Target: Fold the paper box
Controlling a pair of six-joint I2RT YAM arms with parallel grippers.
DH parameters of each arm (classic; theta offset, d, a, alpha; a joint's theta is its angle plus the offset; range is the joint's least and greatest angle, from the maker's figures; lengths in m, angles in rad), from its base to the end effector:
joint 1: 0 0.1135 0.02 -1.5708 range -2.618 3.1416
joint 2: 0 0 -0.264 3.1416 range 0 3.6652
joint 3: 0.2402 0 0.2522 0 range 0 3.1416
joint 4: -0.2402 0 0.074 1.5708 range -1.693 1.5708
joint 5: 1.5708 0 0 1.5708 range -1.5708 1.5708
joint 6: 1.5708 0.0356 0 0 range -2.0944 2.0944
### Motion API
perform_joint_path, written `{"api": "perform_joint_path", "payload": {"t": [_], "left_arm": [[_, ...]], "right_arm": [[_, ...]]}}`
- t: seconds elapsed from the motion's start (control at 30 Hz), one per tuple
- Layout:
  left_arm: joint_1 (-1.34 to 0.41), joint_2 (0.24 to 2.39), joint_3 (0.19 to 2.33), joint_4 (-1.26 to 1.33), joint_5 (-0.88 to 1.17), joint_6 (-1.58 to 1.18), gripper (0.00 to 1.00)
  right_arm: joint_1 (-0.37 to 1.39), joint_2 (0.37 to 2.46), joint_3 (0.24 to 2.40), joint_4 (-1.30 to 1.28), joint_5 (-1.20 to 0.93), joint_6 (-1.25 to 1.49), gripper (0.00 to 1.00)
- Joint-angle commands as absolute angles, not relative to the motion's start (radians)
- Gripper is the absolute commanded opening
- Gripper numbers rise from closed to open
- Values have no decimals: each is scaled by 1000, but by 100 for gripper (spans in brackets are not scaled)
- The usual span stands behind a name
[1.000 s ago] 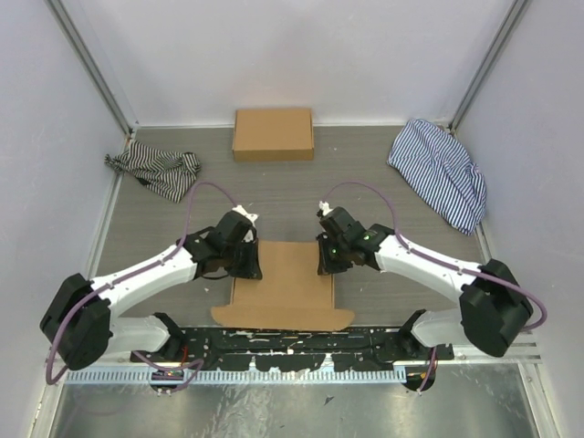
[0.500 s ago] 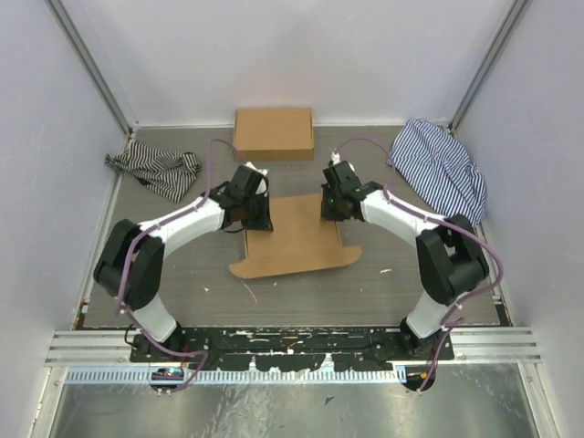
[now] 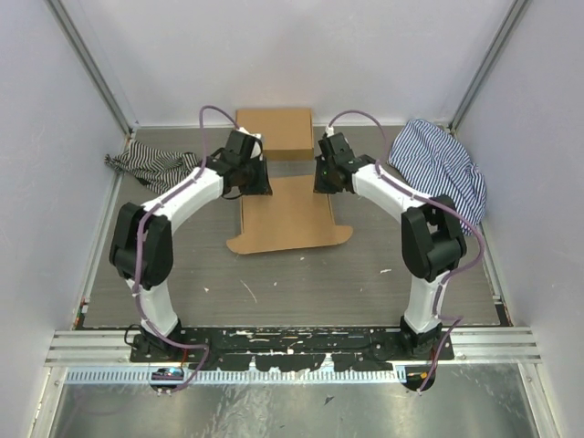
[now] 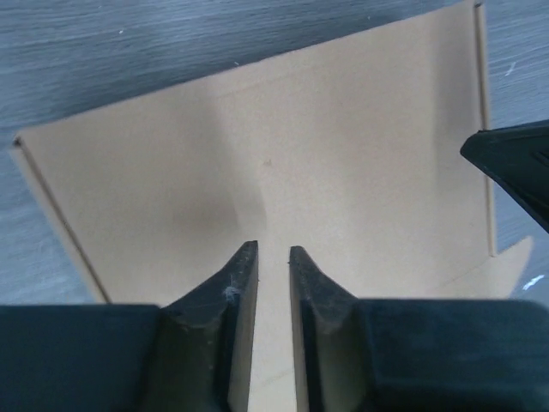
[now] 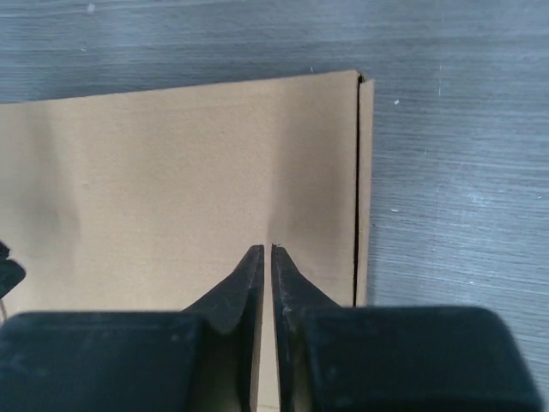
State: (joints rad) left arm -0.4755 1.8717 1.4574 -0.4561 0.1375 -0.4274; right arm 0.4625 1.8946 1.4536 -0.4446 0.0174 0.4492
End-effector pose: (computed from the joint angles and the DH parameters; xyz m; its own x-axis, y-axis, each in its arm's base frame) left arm 0.3686 -0.1953 0.2384 -0.8391 -0.0297 -0.5431 0.2024 0.9097 -0.3625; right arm 0.3766 0.1871 0.2286 -0.8136 0.0795 -0.5759 -0.0921 0.9605 0.2627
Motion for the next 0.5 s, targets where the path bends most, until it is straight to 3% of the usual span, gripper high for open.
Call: {"api": "perform_joint_path", "payload": {"t": [0.0,0.07,0.1,0.13,0.27,0.47], "left_arm": [[-473,1672,1439,-492,98,-413,35],[-472,1551,1344,-474,70,-410,42],[-472,1485,1273,-455,60,-412,50],[-471,1401,1166,-414,50,-426,55],[-471,1175,885,-327,52,-499,65],[-471,1102,714,-308,83,-550,66]], "right_arm": [[461,1700,1506,-455,44,428,28],[463,1576,1413,-434,61,429,59],[468,1519,1359,-427,96,440,87],[474,1461,1294,-427,136,444,99],[479,1342,1093,-474,115,413,99],[485,1249,858,-349,-17,380,98]]}}
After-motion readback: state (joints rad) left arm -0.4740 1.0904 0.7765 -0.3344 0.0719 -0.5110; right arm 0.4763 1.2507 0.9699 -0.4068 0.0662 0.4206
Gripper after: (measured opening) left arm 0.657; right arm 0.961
